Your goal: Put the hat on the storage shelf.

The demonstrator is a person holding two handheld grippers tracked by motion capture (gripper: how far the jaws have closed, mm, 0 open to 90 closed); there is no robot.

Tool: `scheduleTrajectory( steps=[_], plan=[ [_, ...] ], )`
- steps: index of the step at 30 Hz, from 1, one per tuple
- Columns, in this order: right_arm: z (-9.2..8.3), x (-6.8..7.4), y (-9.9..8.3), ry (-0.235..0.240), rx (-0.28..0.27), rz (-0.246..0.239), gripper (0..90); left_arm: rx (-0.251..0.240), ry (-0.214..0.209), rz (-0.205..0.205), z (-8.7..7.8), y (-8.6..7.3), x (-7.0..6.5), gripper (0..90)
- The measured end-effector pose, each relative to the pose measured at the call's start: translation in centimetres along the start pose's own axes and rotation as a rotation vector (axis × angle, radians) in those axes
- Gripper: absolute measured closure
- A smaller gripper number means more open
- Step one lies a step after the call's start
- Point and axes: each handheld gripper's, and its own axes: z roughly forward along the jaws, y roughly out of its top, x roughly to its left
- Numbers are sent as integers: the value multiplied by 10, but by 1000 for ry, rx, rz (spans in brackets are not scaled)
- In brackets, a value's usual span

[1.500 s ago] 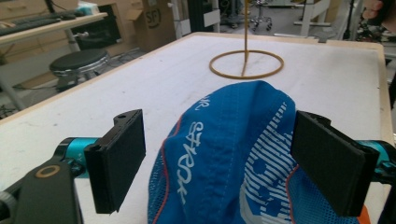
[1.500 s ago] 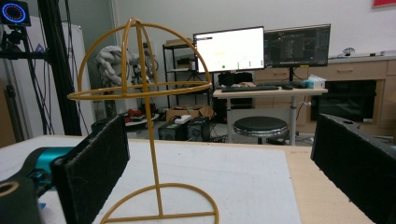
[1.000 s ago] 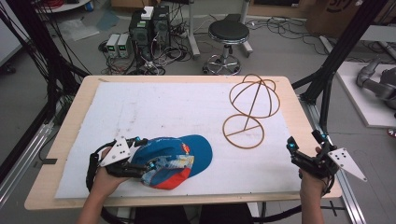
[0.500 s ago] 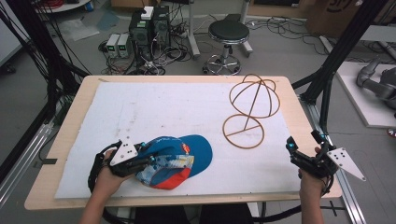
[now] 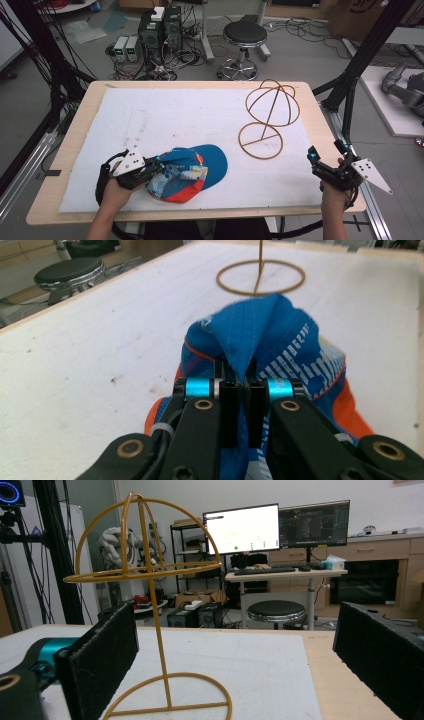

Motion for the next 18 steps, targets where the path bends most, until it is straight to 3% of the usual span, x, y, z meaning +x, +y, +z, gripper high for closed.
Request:
scheduleTrajectory(
  steps=[18],
  plan=[
    [-1, -2, 1, -2, -5, 8, 41, -144, -20, -81, 2, 23, -2, 889]
  ],
)
